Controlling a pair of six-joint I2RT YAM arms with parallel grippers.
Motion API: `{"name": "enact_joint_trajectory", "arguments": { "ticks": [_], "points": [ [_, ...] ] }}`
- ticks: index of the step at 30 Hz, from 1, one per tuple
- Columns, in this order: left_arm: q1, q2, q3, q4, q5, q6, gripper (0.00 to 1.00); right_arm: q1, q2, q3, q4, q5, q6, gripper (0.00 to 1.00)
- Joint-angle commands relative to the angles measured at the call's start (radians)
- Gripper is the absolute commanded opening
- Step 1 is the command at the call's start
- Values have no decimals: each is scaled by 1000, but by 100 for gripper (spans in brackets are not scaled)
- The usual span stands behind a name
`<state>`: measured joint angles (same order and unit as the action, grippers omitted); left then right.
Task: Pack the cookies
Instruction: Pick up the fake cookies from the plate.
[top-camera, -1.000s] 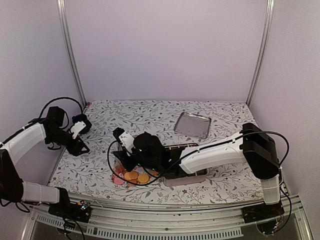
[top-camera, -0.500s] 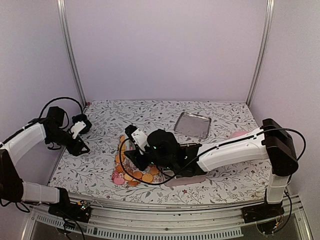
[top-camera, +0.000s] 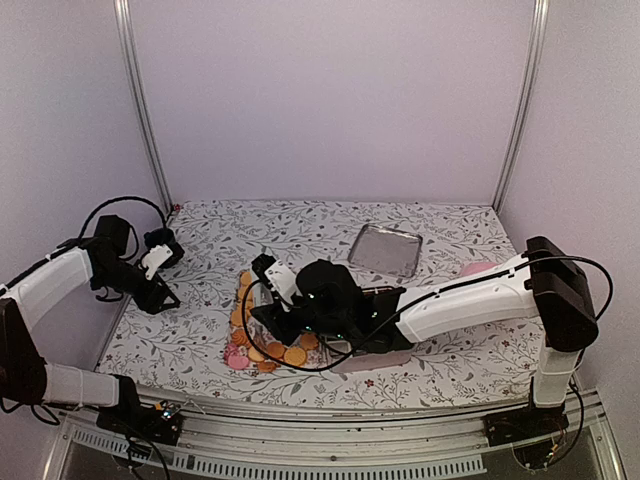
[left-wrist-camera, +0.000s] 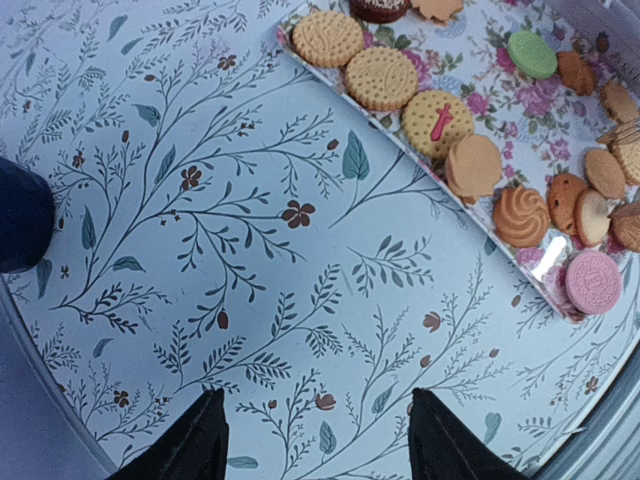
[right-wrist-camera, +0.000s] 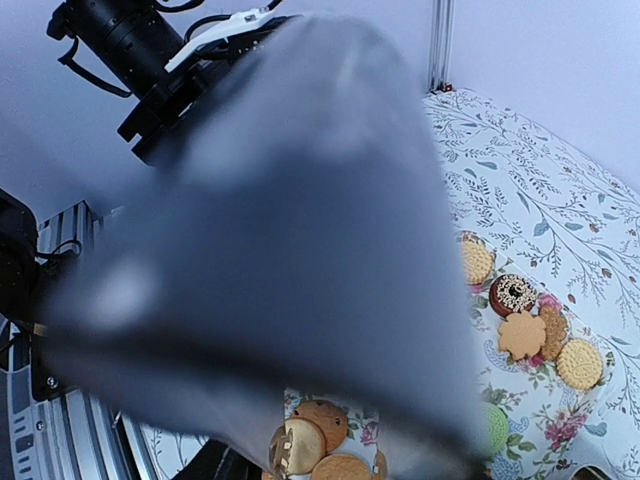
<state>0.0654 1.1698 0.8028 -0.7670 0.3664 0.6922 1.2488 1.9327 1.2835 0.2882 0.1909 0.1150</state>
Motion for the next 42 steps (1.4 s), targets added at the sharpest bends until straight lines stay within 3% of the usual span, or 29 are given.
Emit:
{"name": "enact_joint_trajectory", "arguments": {
  "ticks": [1, 8, 14, 18, 30, 42],
  "points": [
    [-9, -14, -13, 19, 10, 4, 63, -21, 13, -18, 0, -14, 19, 45],
    [-9, -13, -18, 22, 14, -5, 63, -41, -6, -56, -5, -63, 42, 39],
    [-9, -12, -25, 30, 18, -14, 62, -49, -35, -51, -15, -82, 44, 21],
    [-9, -13, -22, 31, 15, -14, 62, -49, -60, -23, -24, -74, 26, 15],
    [-9, -2, -18, 44, 21, -14, 62, -55, -193, 8, -68, 6, -54, 14],
    [-13, 40, 8, 46, 45, -23, 62, -107, -458, -254, -84, 129, -27, 15]
  ]
}}
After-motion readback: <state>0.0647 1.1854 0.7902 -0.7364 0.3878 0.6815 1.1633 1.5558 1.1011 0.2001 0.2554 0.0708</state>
